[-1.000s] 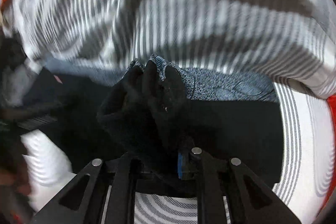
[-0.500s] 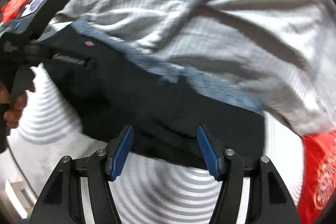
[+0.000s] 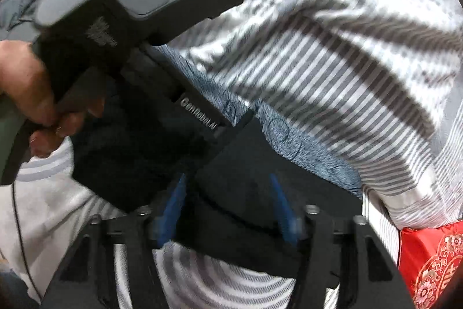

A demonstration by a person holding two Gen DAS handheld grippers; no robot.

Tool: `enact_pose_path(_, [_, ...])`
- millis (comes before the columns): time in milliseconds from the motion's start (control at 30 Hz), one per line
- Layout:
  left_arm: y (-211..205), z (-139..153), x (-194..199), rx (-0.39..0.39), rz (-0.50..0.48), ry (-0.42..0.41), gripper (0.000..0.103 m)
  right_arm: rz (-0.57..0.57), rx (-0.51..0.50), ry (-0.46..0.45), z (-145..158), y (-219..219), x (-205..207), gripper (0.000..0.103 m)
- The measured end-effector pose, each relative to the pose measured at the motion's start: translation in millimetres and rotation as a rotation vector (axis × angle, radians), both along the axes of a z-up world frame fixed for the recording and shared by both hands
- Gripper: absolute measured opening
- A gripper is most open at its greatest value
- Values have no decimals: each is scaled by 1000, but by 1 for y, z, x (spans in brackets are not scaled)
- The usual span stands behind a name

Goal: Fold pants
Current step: 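Press the folded trousers flat with the left gripper while the right gripper smooths the end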

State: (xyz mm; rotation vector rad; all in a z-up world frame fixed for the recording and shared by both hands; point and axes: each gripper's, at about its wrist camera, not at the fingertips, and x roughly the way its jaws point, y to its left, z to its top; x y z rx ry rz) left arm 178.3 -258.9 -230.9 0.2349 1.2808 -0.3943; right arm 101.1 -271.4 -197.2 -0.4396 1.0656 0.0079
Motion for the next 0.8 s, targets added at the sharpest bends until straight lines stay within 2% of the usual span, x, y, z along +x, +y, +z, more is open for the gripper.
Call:
enact_pose_path(33, [-1,-4,1,16,1,2,103,-15,31,34,-4,-4,5,20])
enact_pose_path(100, [-2,-8,2,25,2,5,103,-53,90,54,-1,-13,10,13])
enact_pose_path(233, [-3,-11,3,27,1,3,103,-32,134,33,18,-11,0,12])
enact_pose_path(367, [-2,-18,10,34,22,-4,103,-7,105,91,2,1,-12,13])
enact_pose_path(433, [3,-13,10,46,34,-17,103,3,78,101,-8,6,-12,16])
enact_pose_path(533, [14,-1,10,45,51,-29,103,-5,86,86,1,7,-13,24])
enact_pose_path(600, [23,11,7,30,64,-27,103,-21,177,90,15,-2,-20,51])
enact_pose_path(700, [31,32,-2,-8,63,-25,103,-109,251,70,37,-28,-37,54])
enact_pose_path(800, [19,52,-15,-67,15,-29,103,-306,355,76,52,-82,-49,53])
